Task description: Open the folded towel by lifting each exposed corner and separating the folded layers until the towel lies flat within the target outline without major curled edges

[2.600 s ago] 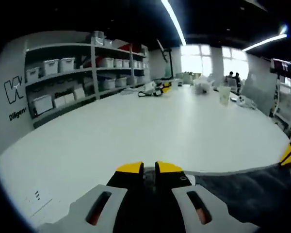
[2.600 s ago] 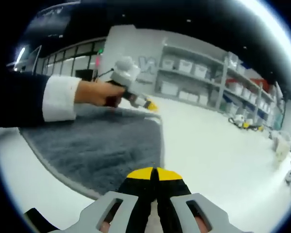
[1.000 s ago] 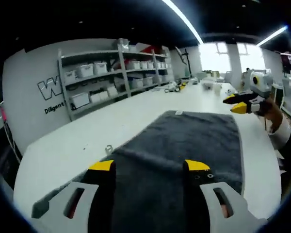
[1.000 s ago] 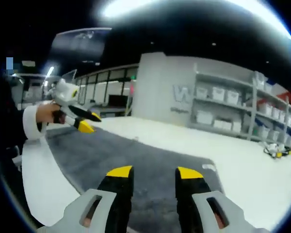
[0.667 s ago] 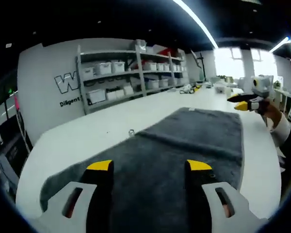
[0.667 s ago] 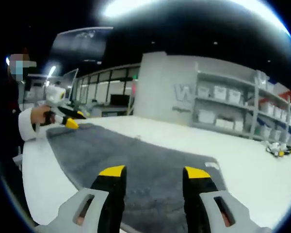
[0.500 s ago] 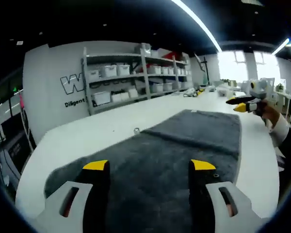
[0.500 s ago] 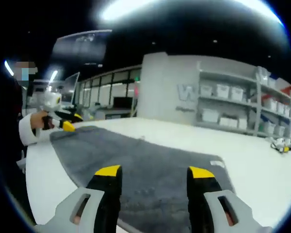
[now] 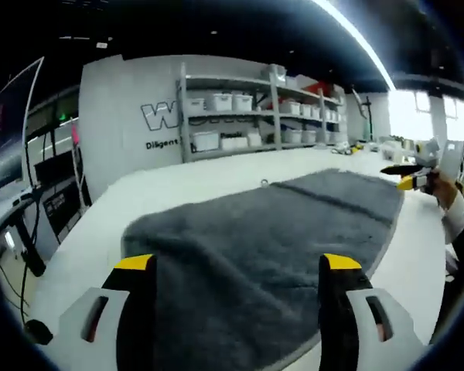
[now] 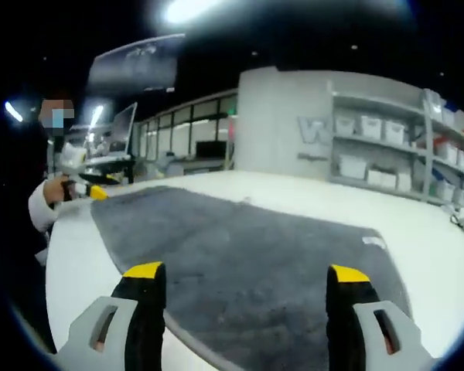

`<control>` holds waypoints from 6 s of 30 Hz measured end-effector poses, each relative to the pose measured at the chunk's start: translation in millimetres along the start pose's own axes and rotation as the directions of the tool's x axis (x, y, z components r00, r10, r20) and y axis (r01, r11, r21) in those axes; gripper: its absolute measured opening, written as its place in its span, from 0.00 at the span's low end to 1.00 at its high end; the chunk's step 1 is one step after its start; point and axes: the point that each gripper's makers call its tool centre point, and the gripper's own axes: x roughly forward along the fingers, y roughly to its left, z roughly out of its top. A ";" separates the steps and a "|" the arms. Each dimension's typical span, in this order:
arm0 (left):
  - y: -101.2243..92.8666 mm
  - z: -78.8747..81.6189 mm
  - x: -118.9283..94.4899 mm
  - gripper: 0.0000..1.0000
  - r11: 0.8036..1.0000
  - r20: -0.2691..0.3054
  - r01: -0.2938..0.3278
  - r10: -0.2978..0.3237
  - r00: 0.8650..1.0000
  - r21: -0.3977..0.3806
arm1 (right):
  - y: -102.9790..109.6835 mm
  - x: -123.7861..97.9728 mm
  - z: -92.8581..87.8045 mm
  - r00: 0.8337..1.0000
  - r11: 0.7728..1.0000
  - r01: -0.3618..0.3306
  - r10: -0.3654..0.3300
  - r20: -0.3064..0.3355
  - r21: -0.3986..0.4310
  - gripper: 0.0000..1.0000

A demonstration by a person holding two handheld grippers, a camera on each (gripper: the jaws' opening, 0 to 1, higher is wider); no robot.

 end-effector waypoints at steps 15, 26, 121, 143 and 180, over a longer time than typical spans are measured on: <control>7.4 -45.1 -18.0 0.82 0.997 -0.056 -0.065 0.062 0.997 -0.047 | -9.9 -1.1 -47.0 0.984 0.992 0.051 -0.031 -0.175 0.113 0.83; 8.2 -49.9 -31.3 0.82 0.995 -0.060 -0.083 0.080 0.995 -0.048 | 5.3 -16.4 -53.6 0.977 0.998 0.050 -0.042 -0.211 0.035 0.75; -151.3 -19.8 -17.1 0.03 0.936 0.045 0.307 -0.319 0.947 0.175 | 196.2 15.0 -15.2 0.891 0.861 -0.453 0.427 -0.156 -0.230 0.00; -154.7 -38.6 -20.7 0.01 0.936 -0.103 0.309 -0.295 0.950 0.167 | 209.2 14.4 -36.0 0.885 0.840 -0.452 0.381 -0.267 -0.299 0.00; 21.6 -62.4 -80.1 0.01 0.991 -0.193 -0.099 0.115 0.974 0.093 | -20.8 -90.0 -65.5 0.916 0.974 0.125 -0.187 -0.356 -0.191 0.00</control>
